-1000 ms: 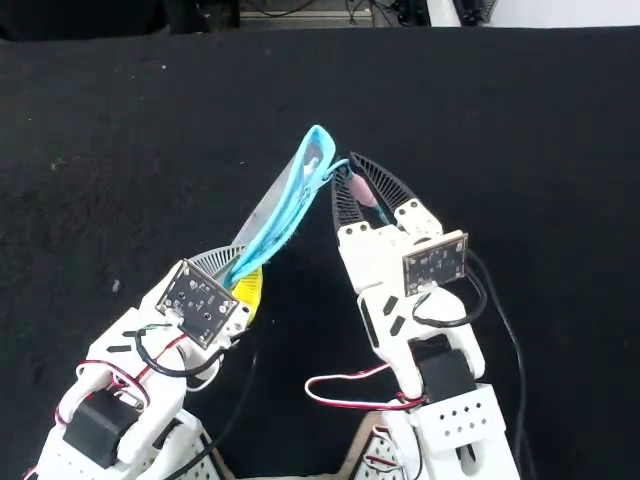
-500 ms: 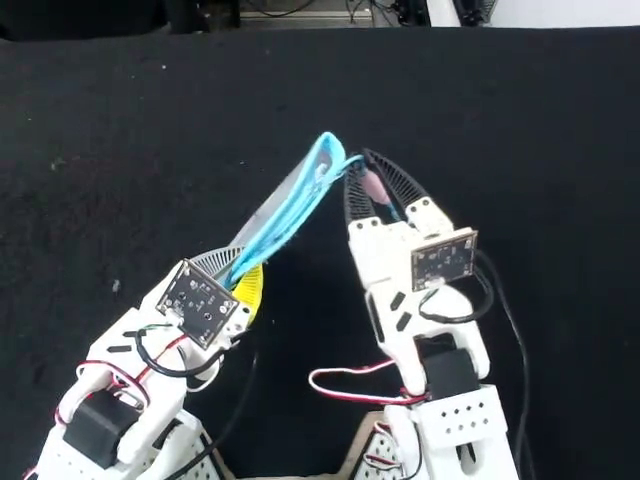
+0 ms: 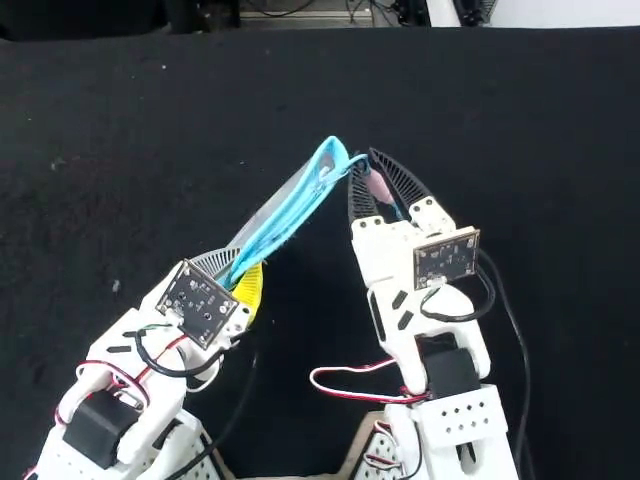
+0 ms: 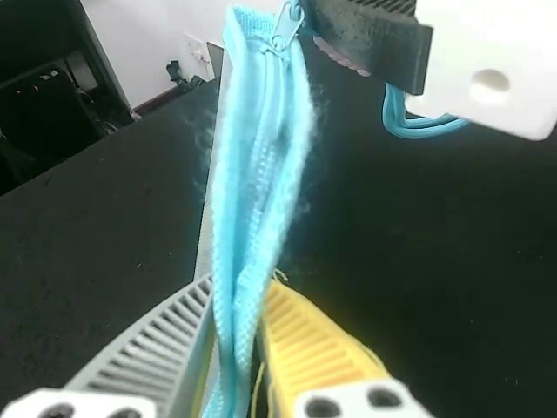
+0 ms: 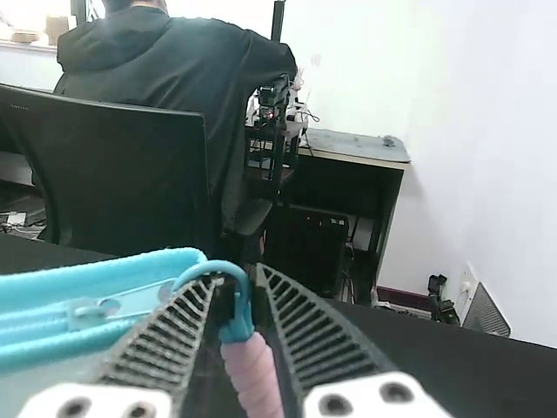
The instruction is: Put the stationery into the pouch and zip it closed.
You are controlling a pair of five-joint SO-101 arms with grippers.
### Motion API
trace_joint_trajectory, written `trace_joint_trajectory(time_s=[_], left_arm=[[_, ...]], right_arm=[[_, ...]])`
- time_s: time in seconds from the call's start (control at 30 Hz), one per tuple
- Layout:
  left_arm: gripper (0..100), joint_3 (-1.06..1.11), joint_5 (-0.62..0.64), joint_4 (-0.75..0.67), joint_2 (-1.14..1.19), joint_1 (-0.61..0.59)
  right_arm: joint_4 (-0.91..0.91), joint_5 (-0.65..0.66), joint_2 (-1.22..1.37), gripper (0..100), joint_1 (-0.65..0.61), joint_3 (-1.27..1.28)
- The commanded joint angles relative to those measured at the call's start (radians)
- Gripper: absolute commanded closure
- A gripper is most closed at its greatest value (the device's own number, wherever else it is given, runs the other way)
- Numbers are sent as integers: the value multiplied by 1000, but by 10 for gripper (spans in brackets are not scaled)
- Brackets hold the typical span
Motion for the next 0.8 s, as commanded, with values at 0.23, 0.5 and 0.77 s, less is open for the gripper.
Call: trace_joint_trajectory(time_s=[0.23, 0.5, 0.77], left_arm=[[970, 7, -2, 32, 11, 7], [970, 7, 0, 32, 11, 7], [970, 7, 0, 32, 11, 7]], right_arm=[[-25, -8, 4, 988, 69, -25], [-26, -8, 4, 988, 98, -28], [-29, -8, 4, 988, 103, -28]])
